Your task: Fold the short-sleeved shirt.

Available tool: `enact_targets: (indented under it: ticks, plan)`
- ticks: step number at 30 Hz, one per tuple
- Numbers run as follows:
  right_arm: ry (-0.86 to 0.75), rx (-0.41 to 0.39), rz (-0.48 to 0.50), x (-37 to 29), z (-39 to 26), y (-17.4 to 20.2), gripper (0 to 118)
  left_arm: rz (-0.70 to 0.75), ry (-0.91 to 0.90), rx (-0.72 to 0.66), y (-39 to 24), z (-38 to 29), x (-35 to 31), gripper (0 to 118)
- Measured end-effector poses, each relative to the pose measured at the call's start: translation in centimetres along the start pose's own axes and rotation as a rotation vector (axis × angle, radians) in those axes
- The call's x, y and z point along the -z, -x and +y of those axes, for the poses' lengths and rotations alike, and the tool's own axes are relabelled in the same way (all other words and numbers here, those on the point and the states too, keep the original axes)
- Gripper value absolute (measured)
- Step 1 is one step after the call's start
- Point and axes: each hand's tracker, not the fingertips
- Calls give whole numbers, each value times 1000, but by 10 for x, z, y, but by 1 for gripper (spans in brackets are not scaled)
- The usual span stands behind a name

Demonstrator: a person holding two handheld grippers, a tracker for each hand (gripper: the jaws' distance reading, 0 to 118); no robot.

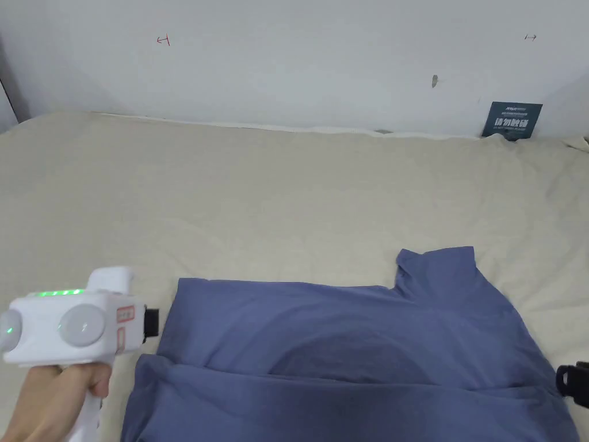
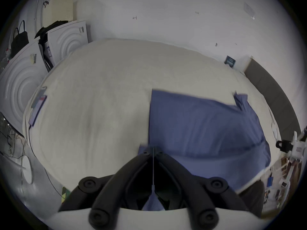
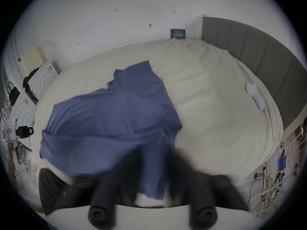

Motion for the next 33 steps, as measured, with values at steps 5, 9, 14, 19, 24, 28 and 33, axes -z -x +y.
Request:
enact_targets:
  ticks: [5,9,14,19,24,28,33]
  plan:
    - [7,-5,-16,28,30,13,0,66,21,48,-34,45,50,88]
    - [30,-3,-29,56,48,13,0,125,110,66,-27,66,129,117]
    - [74,-18,-56,91,65,11,0,171,157,132,-27,68,157,63]
    - [54,-63,-107,114,94,9,29,110,82,119,-33,63,133,0]
    - [172,-100,-88,160,132,-12,116,112,87,93,-29,69,137,0]
    - [221,-113,-110,183,136,-10,113,110,98,100,-27,69,142,0]
    - [246,-167,-124,194,127,-4,20,60,108,67,-31,68,144,0]
